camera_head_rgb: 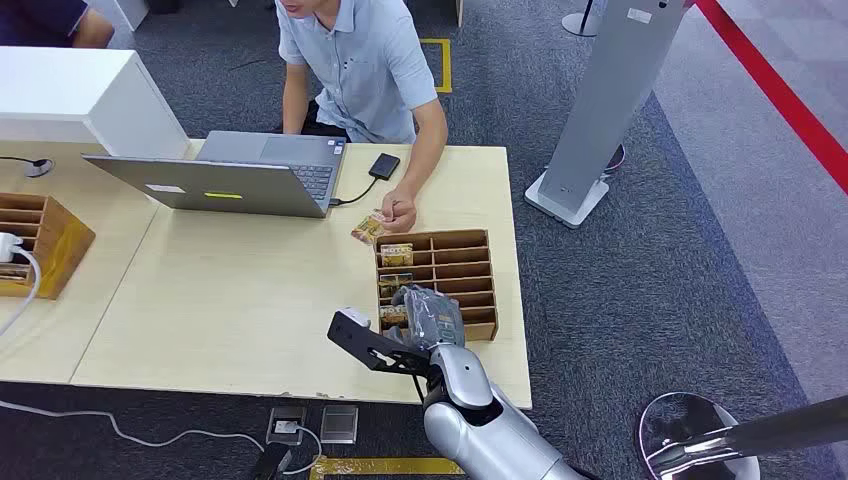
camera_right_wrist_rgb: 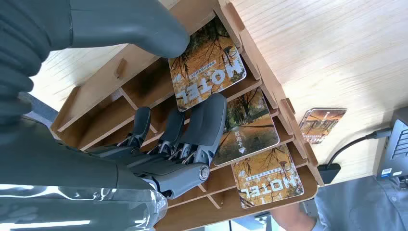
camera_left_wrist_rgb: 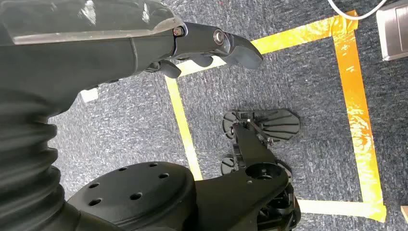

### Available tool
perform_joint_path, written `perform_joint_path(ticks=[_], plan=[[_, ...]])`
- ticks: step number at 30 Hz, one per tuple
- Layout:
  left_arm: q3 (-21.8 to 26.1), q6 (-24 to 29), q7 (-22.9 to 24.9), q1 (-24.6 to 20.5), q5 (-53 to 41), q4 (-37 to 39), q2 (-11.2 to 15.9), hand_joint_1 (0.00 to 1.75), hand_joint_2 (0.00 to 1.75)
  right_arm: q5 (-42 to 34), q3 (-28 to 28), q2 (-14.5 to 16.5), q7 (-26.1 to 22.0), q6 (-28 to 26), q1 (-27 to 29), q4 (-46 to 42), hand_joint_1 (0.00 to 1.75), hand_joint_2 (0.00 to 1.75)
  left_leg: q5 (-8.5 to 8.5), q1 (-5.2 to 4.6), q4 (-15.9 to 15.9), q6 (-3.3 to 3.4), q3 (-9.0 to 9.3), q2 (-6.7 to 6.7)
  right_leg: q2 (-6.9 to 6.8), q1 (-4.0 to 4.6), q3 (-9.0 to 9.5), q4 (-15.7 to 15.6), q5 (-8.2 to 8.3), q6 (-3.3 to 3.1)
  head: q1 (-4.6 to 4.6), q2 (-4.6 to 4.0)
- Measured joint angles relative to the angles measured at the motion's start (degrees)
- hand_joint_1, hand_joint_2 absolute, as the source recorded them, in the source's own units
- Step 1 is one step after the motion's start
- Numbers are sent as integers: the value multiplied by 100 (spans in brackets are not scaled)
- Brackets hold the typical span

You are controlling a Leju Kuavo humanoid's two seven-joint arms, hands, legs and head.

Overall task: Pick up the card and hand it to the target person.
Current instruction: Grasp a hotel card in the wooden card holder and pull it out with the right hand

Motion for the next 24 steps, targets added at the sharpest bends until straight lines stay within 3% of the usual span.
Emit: perform_joint_path(ticks=[16, 21, 24], plan=[[1, 0, 0, 0, 0, 0, -2, 0, 175, -42, 2, 9, -14, -1, 3, 44, 76, 175, 0, 0, 0, 0, 0, 0, 0, 0, 0, 0, 0, 0, 0, 0], [0, 0, 0, 0, 0, 0, -2, 0, 175, -42, 2, 9, -14, -2, 3, 44, 83, 175, 0, 0, 0, 0, 0, 0, 0, 0, 0, 0, 0, 0, 0, 1], [0, 0, 0, 0, 0, 0, -2, 0, 175, -42, 2, 9, -14, -2, 2, 44, 96, 175, 0, 0, 0, 0, 0, 0, 0, 0, 0, 0, 0, 0, 0, 1]])
